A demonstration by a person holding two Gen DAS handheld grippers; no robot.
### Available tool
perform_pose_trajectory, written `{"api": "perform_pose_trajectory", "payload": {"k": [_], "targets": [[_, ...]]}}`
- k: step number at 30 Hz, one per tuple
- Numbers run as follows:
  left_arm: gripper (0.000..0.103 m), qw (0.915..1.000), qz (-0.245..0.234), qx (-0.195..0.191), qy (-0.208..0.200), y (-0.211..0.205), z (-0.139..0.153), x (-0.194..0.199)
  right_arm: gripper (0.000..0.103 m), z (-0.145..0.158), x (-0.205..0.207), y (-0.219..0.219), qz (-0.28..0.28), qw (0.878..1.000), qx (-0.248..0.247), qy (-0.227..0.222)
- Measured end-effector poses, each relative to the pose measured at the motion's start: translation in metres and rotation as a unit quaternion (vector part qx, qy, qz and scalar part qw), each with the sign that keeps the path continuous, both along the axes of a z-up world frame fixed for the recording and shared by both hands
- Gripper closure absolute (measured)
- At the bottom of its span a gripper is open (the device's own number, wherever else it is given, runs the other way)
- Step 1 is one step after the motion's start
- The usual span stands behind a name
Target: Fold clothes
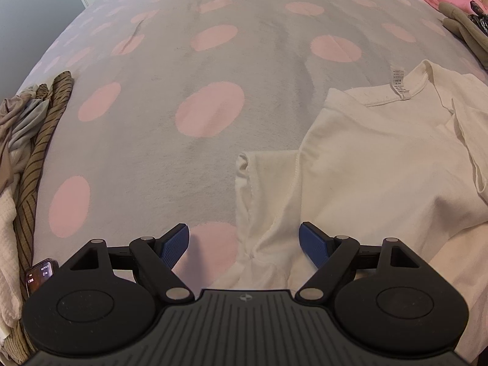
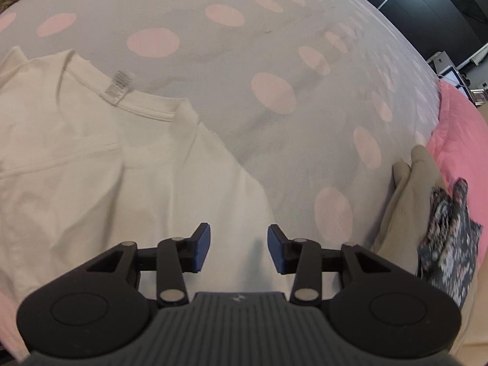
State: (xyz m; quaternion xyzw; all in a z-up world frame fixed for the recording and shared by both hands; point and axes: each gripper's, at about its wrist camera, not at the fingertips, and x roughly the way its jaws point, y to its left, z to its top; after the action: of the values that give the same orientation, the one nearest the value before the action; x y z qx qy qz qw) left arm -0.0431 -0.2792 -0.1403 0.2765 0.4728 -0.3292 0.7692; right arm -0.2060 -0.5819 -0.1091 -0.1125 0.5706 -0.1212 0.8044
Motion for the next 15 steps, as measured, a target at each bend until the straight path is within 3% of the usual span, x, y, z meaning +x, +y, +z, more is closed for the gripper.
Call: {"api": "perform_pose_trajectory", "payload": {"k": [10,15], "targets": [[0.023,0.9995,-0.005,-0.015,0.026,0.008,0.003,0.010,0.046,-0.037,0.046,-0.041,0.012,0.999,0.040,0.007],[0.025,0.9997,-0.020,-0.008,0.013,0.015,0.007,0.009,0.044,-0.043,0.043,-0.058,-0.026,0.996,0.088,-0.006]]}}
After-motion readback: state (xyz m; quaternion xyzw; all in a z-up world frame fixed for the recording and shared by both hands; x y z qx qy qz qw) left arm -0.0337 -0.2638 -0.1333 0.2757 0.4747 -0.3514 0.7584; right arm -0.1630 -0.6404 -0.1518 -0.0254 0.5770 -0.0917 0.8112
